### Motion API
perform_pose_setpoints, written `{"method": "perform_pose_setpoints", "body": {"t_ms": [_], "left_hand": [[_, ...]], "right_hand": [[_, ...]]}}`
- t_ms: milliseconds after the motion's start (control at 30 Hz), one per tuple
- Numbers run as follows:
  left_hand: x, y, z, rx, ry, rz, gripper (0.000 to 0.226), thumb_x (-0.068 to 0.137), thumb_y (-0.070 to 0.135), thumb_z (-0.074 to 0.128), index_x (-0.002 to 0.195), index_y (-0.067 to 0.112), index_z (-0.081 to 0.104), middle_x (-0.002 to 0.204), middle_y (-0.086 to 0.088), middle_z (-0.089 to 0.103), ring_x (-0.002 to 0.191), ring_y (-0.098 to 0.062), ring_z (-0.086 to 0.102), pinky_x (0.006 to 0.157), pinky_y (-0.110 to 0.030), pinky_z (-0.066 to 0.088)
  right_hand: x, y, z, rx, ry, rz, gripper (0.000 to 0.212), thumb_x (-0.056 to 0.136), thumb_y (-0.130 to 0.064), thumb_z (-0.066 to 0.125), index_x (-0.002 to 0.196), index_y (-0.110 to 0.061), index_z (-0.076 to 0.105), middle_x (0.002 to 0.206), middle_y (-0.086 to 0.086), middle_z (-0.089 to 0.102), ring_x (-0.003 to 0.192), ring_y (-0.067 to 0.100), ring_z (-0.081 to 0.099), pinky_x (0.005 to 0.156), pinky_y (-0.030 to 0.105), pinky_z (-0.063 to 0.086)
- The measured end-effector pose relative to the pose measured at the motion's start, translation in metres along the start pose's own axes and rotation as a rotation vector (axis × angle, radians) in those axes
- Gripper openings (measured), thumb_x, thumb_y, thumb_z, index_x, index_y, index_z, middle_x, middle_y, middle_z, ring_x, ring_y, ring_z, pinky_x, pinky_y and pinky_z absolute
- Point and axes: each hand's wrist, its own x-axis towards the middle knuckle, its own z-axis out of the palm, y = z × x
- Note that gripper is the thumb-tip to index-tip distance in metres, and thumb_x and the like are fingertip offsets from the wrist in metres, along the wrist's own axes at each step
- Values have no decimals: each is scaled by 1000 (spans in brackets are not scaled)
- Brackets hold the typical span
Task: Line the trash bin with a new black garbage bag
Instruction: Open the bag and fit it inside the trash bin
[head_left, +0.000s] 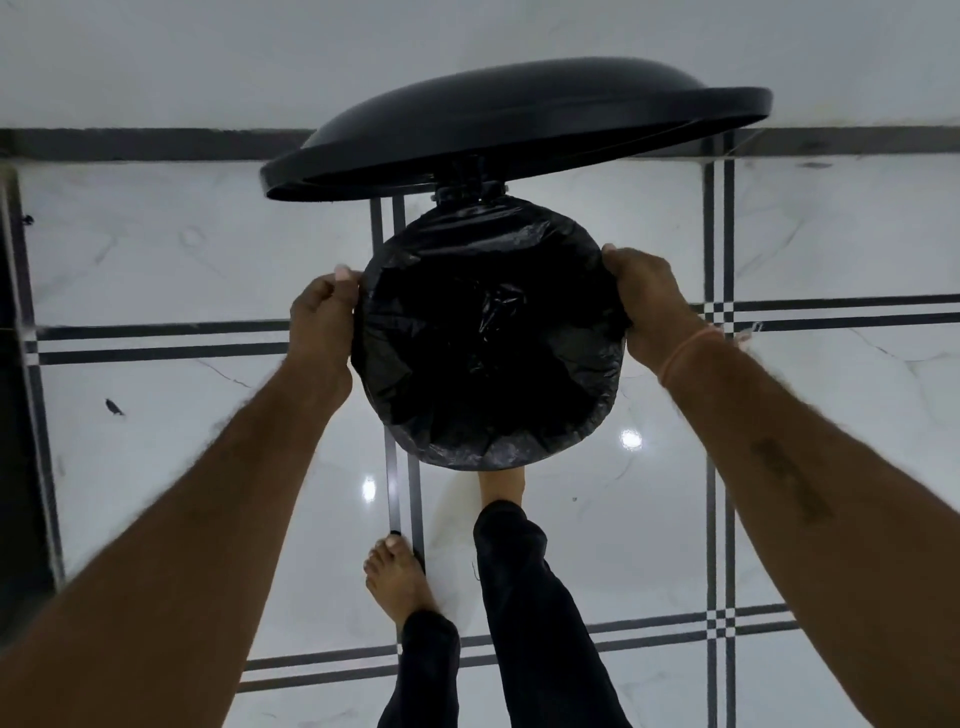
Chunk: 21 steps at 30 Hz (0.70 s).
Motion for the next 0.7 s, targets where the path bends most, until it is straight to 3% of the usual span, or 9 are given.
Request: {"method": "perform_pose_setpoints", "body": {"t_ms": [67, 167, 233, 367, 433, 533, 700], "left_hand": [[4, 18, 12, 15, -59, 28, 38, 104, 43, 53, 106, 11, 73, 87, 3, 73, 73, -8, 69, 63, -23, 56], [17, 39, 25, 107, -121, 129, 25, 97, 35, 68, 84, 16, 78, 85, -4, 75, 81, -19, 72, 85, -39, 62], [25, 47, 30, 181, -120, 107, 27, 96, 34, 71, 73, 20, 74, 76, -1, 74, 76, -21, 72, 81, -38, 60], [30, 55, 33, 231, -184, 31, 35, 101, 35, 63, 72, 17, 70, 66, 1, 70, 55, -13, 69, 59, -23, 56], [30, 53, 28, 229, -235, 63, 31, 104, 33, 59, 90, 12, 77, 81, -5, 74, 68, -17, 72, 66, -26, 56], [29, 51, 24, 196, -280, 66, 38, 105, 28, 58, 122, -3, 69, 106, -19, 71, 89, -28, 71, 77, -32, 59], [27, 55, 30, 273, -241, 65, 32, 105, 31, 58, 111, 3, 72, 88, -9, 71, 68, -15, 70, 63, -22, 56]], "right_hand": [[6, -17, 11, 25, -56, -35, 19, 89, -29, 64, 84, -10, 67, 82, 12, 59, 81, 28, 59, 74, 40, 49], [14, -41, 31, -85, -172, -58, 25, 82, -32, 69, 90, -9, 76, 87, 14, 70, 76, 29, 68, 80, 41, 56], [22, -49, 40, -205, -216, -105, 17, 91, -27, 71, 83, -12, 72, 83, 12, 69, 69, 26, 68, 76, 37, 59], [36, -58, 43, -377, -354, -130, 31, 105, -24, 58, 77, -14, 66, 73, 7, 65, 57, 17, 64, 62, 29, 54], [39, -63, 37, -361, -457, -109, 24, 104, -23, 58, 88, -11, 70, 80, 8, 70, 65, 18, 68, 71, 33, 60], [41, -63, 32, -339, -545, -106, 18, 103, -21, 60, 106, -6, 70, 94, 7, 74, 81, 19, 71, 90, 35, 60], [41, -65, 37, -434, -527, -160, 21, 95, -29, 68, 95, -8, 68, 94, 12, 66, 79, 22, 65, 83, 35, 58]]}}
